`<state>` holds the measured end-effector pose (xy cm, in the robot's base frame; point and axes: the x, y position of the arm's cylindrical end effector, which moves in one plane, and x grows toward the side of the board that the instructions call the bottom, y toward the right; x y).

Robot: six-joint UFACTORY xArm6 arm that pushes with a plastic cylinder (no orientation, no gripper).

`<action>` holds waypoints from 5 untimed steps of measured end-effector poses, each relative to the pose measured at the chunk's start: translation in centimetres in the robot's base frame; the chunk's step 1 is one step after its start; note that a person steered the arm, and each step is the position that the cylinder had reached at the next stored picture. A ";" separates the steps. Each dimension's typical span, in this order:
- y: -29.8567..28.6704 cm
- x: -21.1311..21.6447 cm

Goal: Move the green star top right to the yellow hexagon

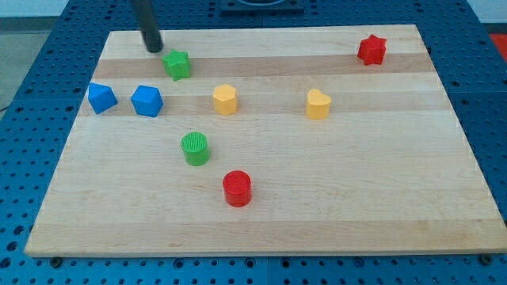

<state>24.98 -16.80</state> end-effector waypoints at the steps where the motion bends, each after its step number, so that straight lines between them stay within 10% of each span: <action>1: 1.8 1.2; 3: -4.6 1.7; 5: 12.2 9.2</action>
<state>34.15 -4.56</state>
